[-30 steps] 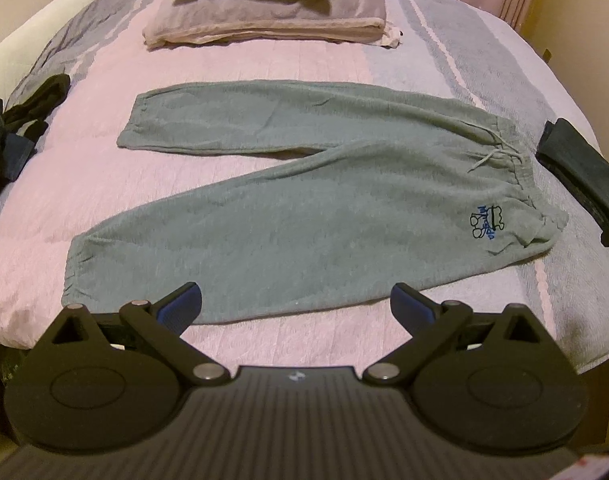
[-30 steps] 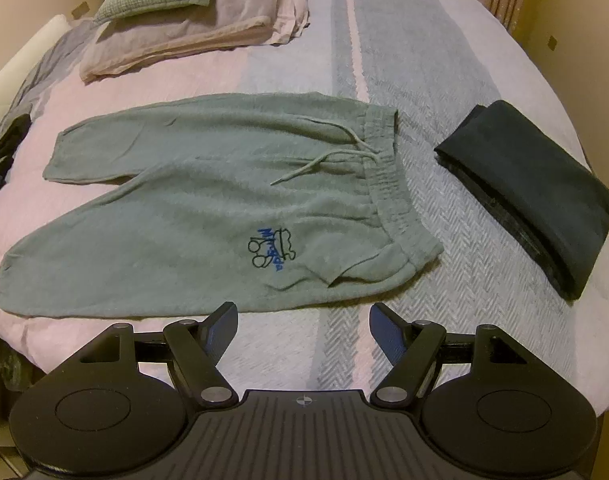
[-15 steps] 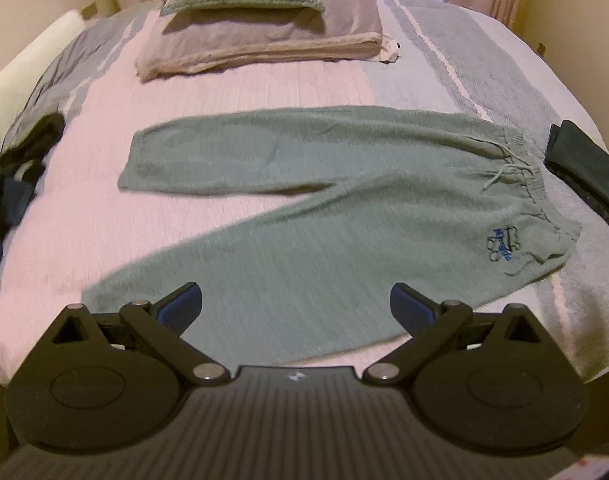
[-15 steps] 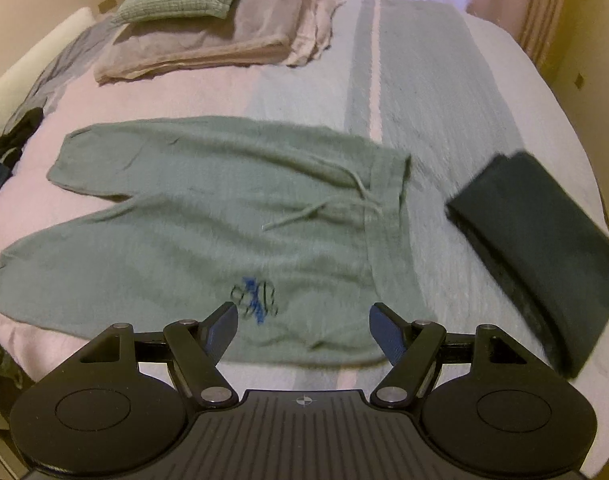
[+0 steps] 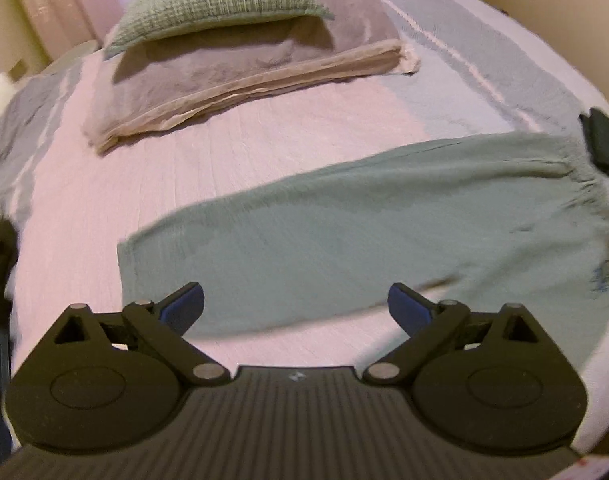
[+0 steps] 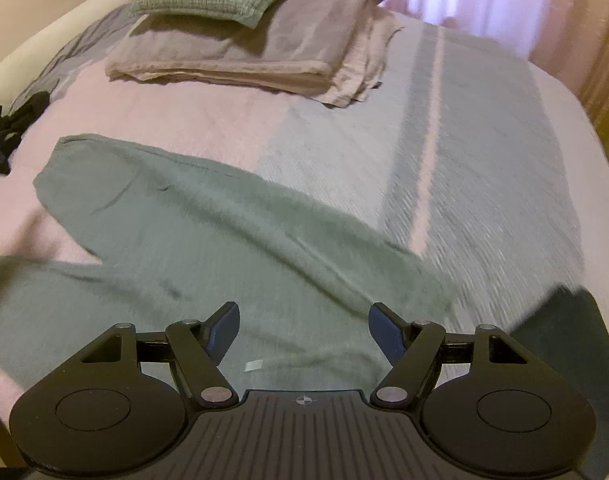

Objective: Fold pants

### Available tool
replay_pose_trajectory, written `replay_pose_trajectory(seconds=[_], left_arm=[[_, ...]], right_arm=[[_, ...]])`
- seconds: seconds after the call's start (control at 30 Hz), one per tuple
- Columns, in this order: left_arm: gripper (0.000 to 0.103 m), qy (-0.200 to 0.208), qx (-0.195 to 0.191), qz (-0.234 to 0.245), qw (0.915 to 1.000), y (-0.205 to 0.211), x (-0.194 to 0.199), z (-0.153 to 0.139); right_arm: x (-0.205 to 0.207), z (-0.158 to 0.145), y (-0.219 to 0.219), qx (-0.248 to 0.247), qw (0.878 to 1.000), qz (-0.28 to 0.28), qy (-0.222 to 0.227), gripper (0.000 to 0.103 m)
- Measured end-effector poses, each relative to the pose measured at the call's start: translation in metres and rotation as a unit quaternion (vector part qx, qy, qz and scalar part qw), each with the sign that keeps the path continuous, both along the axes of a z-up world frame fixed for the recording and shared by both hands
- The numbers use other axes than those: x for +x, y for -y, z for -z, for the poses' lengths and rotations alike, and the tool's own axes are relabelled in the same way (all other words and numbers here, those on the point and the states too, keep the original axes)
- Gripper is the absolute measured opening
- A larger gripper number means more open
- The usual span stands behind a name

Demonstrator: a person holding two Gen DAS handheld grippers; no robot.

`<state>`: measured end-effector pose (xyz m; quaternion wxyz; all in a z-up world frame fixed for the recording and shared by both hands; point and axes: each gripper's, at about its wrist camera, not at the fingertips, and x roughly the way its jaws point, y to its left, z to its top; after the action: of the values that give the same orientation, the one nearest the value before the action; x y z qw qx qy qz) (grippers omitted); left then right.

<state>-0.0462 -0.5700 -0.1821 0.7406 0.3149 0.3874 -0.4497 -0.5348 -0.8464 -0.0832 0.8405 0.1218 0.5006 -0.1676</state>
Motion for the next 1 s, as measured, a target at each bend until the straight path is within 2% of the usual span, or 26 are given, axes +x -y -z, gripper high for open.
replay_pose_trajectory(seconds=[0.2, 0.27, 0.3, 0.47, 0.6, 0.67, 0.8, 0.87, 0.9, 0.97, 1.0], left_arm=[[0.081, 0.009, 0.038, 0.066, 0.9971, 0.038, 0.117, 0.06], [0.073, 0.019, 0.063, 0.09, 0.9938, 0.049, 0.15, 0.082], [0.072, 0.023, 0.074, 0.104, 0.9916, 0.054, 0.163, 0.094], [0.072, 0.036, 0.124, 0.156, 0.9792, 0.077, 0.208, 0.145], [0.069, 0.026, 0.151, 0.197, 0.9684, 0.09, 0.225, 0.173], [0.06, 0.019, 0.166, 0.21, 0.9633, 0.095, 0.231, 0.184], [0.045, -0.021, 0.178, 0.226, 0.9574, 0.1, 0.243, 0.196], [0.027, -0.031, 0.181, 0.232, 0.9552, 0.1, 0.243, 0.197], [0.023, -0.03, 0.183, 0.236, 0.9539, 0.099, 0.241, 0.197], [0.007, -0.018, 0.188, 0.244, 0.9511, 0.097, 0.237, 0.194], [0.005, -0.01, 0.189, 0.249, 0.9499, 0.094, 0.235, 0.191]], right_arm=[[0.062, 0.05, 0.041, -0.005, 0.999, -0.041, -0.025, 0.058], [0.079, 0.07, 0.054, -0.008, 0.998, -0.052, -0.034, 0.057], [0.086, 0.079, 0.06, -0.008, 0.998, -0.057, -0.037, 0.057], [0.112, 0.116, 0.087, -0.022, 0.995, -0.077, -0.054, 0.057], [0.123, 0.129, 0.102, -0.031, 0.991, -0.105, -0.079, 0.057], [0.123, 0.13, 0.109, -0.03, 0.987, -0.122, -0.096, 0.057], [0.118, 0.135, 0.128, -0.001, 0.981, -0.149, -0.125, 0.058], [0.117, 0.14, 0.139, 0.012, 0.979, -0.15, -0.138, 0.058], [0.117, 0.144, 0.144, 0.012, 0.977, -0.152, -0.146, 0.058], [0.116, 0.152, 0.149, 0.012, 0.975, -0.156, -0.158, 0.058], [0.117, 0.156, 0.153, 0.016, 0.974, -0.157, -0.16, 0.058]])
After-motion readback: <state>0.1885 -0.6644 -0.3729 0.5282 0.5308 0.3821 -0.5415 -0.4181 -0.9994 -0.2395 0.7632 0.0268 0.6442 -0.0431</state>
